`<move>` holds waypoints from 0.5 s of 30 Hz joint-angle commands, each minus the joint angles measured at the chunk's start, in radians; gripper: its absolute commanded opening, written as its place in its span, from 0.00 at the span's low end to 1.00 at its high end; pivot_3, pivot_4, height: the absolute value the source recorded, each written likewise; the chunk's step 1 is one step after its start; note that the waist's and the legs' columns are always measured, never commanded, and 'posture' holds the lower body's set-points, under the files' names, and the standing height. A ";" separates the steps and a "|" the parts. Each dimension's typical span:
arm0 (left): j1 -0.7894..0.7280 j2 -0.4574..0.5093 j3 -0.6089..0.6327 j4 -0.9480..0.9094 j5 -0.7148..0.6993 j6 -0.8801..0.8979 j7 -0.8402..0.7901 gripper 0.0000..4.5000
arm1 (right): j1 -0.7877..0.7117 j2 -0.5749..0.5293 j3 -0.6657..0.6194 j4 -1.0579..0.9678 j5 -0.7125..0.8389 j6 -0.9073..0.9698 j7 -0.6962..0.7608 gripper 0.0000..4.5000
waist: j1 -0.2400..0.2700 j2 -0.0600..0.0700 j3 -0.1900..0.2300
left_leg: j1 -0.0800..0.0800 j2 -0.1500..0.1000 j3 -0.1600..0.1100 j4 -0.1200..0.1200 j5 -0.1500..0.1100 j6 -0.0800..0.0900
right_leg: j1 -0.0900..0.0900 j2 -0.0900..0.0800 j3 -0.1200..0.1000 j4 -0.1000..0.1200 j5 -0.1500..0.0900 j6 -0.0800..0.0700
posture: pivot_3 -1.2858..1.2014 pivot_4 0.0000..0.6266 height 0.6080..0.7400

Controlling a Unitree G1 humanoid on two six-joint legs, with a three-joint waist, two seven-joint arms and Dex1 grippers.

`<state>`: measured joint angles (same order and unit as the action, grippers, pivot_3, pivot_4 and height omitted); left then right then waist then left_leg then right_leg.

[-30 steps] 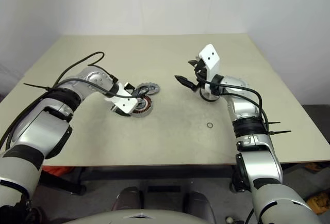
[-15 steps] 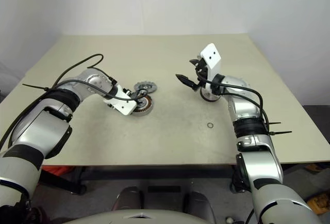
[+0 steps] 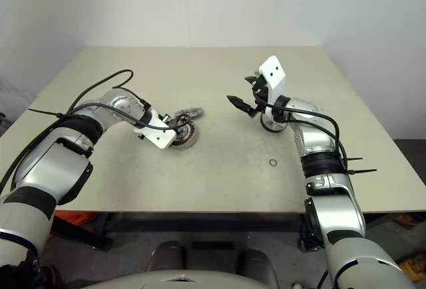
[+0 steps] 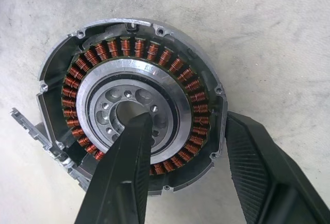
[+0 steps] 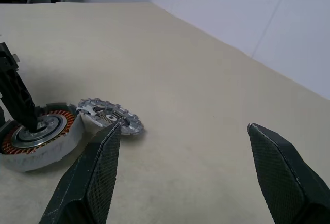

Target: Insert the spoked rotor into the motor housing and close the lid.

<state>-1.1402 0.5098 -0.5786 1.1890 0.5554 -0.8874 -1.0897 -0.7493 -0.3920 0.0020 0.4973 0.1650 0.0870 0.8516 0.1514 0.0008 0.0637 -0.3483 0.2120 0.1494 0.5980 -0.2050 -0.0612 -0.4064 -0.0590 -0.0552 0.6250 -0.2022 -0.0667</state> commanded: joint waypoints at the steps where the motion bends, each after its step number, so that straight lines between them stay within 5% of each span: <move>1: -0.039 -0.022 0.020 -0.017 -0.029 -0.009 -0.011 0.40 | -0.030 -0.006 -0.023 -0.021 0.019 -0.014 -0.008 0.98 | 0.001 0.000 0.000 | 0.000 0.000 0.000 0.000 0.000 0.000 | 0.000 0.000 0.000 0.000 0.000 0.000 | 0.52 0.00 1.00; 15: -0.085 -0.114 0.054 -0.039 -0.095 -0.005 -0.061 0.40 | -0.023 -0.011 -0.031 -0.024 0.015 -0.012 -0.043 0.98 | 0.002 -0.002 0.001 | -0.005 -0.001 -0.001 0.000 -0.001 0.002 | -0.007 0.000 0.000 -0.001 0.000 0.000 | 0.52 0.00 1.00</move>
<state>-1.1731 0.3939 -0.5537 1.1759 0.4922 -0.8863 -1.1570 -0.7493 -0.3933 -0.0019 0.4975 0.1646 0.0870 0.8217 0.1533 -0.0008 0.0647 -0.3533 0.2112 0.1487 0.5978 -0.2059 -0.0594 -0.4135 -0.0588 -0.0555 0.6241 -0.2021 -0.0664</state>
